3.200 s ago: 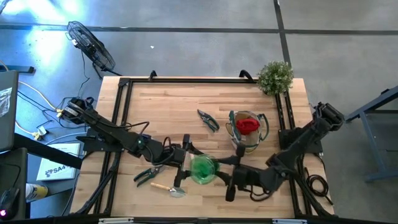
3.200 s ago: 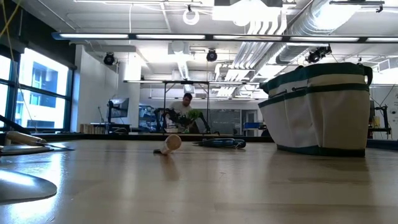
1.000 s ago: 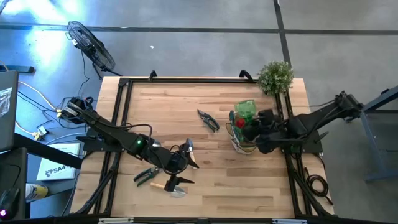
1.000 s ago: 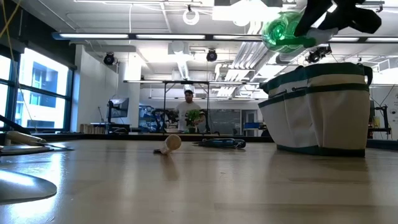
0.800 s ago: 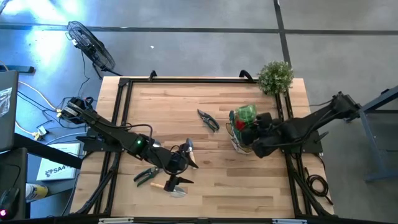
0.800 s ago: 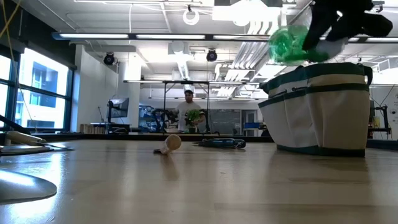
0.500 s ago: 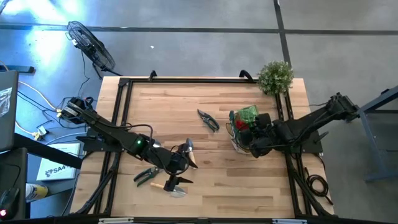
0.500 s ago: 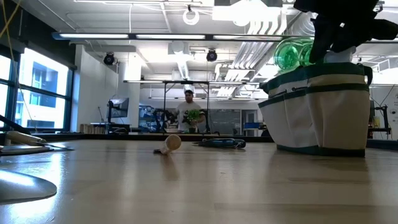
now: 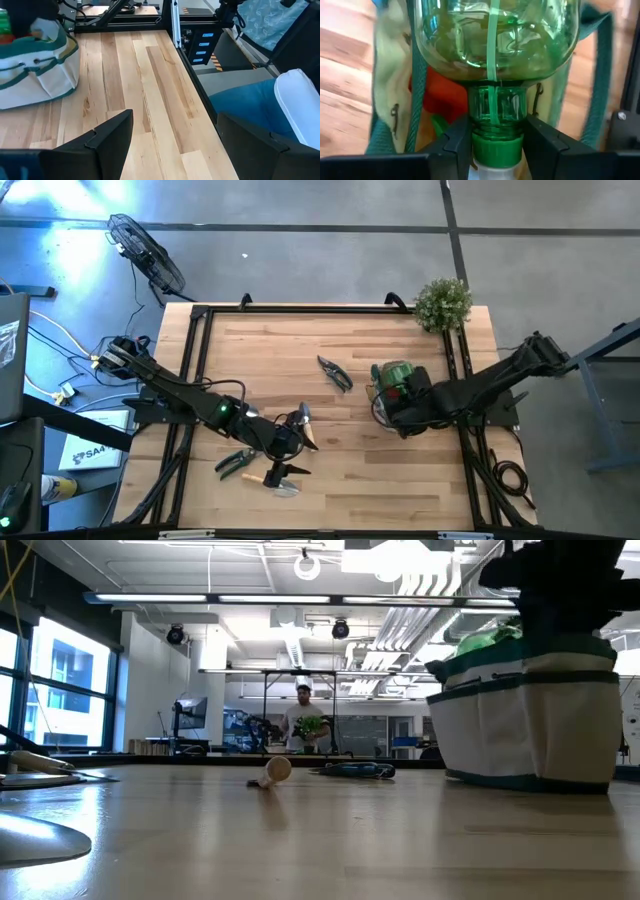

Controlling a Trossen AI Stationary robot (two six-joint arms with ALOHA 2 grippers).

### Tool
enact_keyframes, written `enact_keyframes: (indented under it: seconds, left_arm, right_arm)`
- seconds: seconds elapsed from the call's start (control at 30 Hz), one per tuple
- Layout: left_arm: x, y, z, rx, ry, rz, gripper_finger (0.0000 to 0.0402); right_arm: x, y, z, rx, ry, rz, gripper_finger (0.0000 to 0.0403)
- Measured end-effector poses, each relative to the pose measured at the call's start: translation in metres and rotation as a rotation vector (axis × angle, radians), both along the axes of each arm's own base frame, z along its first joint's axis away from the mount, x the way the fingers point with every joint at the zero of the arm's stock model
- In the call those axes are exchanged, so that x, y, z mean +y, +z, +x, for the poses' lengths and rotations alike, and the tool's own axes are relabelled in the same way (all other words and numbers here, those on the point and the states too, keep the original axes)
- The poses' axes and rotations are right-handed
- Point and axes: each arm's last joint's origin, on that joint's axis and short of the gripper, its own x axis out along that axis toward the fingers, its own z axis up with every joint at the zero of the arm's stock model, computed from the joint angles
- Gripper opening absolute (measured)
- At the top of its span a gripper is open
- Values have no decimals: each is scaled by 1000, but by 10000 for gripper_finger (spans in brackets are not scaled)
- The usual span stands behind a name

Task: Pick & Place Garden tools in Gardening bag
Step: Put the green spray bottle into the gardening bag

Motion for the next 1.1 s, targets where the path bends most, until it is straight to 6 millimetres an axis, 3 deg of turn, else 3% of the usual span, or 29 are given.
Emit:
enact_keyframes:
  seconds: [0.47, 0.7, 1.1]
  left_arm:
    - [0, 0, 0, 0, 1, 1, 283]
    - [0, 0, 0, 2, -1, 1, 283]
    - [0, -2, -1, 22, 0, 12, 283]
  right_arm:
    - [-7, -16, 16, 120, -20, 180, 134]
    - [-9, -17, 22, 122, 14, 290, 171]
    - [-9, -16, 21, 151, 113, 308, 237]
